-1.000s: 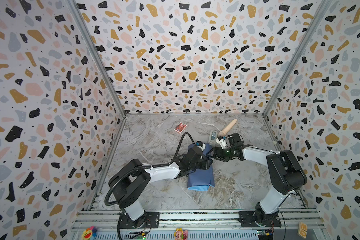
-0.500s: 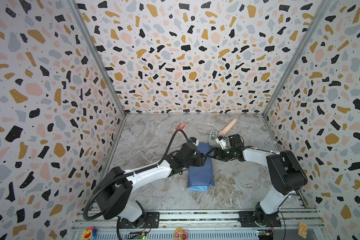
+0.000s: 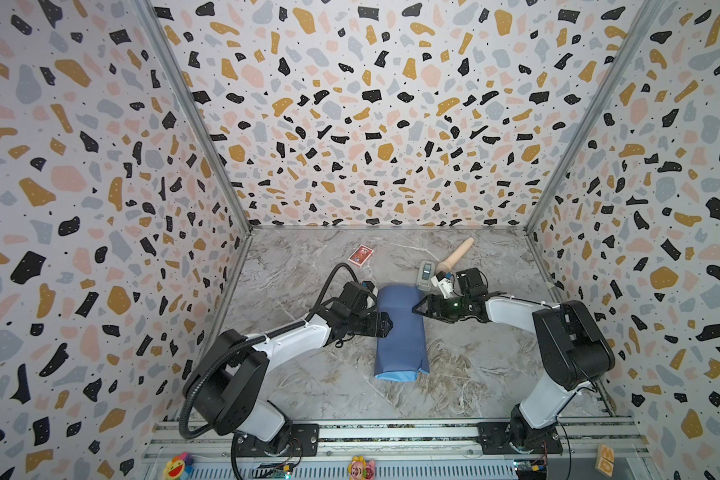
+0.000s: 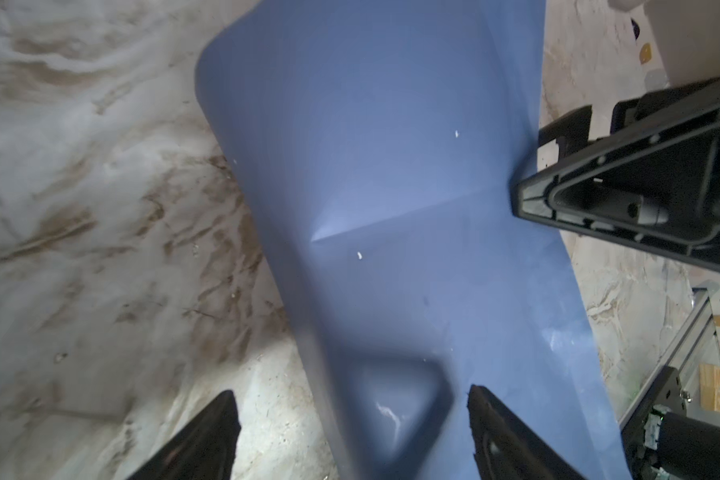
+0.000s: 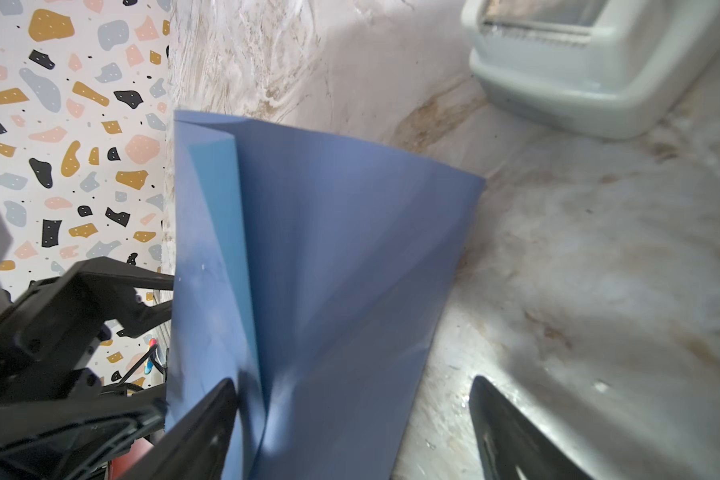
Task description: Wrap the gift box in paper
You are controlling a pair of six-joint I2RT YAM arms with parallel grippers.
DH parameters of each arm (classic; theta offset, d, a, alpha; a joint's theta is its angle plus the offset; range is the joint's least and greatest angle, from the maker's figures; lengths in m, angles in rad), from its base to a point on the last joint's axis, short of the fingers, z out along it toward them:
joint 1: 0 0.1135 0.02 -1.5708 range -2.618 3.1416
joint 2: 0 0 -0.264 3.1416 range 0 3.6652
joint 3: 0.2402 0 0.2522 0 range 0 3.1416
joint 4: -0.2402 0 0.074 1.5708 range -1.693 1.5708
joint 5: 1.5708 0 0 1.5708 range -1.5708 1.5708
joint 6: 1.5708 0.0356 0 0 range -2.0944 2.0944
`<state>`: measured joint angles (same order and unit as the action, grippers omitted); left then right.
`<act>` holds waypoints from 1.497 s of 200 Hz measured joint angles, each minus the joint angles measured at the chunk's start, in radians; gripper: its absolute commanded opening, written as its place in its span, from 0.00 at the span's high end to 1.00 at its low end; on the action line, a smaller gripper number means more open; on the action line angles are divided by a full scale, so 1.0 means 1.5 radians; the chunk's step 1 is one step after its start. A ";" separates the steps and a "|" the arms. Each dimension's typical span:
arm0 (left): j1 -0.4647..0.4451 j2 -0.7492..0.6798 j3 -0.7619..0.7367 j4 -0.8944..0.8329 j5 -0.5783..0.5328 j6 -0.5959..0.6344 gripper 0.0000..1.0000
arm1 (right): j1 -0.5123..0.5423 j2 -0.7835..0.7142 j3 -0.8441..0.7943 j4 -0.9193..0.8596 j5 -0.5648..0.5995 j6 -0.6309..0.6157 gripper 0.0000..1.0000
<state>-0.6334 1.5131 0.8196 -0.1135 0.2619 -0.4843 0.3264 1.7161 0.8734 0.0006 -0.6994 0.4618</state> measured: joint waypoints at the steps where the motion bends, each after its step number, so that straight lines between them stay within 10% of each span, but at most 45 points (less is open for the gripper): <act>1: 0.000 0.001 0.000 0.000 0.001 0.000 0.13 | 0.000 0.000 0.000 0.000 0.000 0.000 0.13; 299: 0.001 0.021 -0.015 0.043 0.017 -0.003 0.20 | 0.133 -0.075 0.096 -0.155 0.169 -0.031 0.23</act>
<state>-0.6327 1.5452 0.7967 -0.0486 0.2878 -0.4889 0.5262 1.6043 1.0172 -0.2325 -0.4465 0.4156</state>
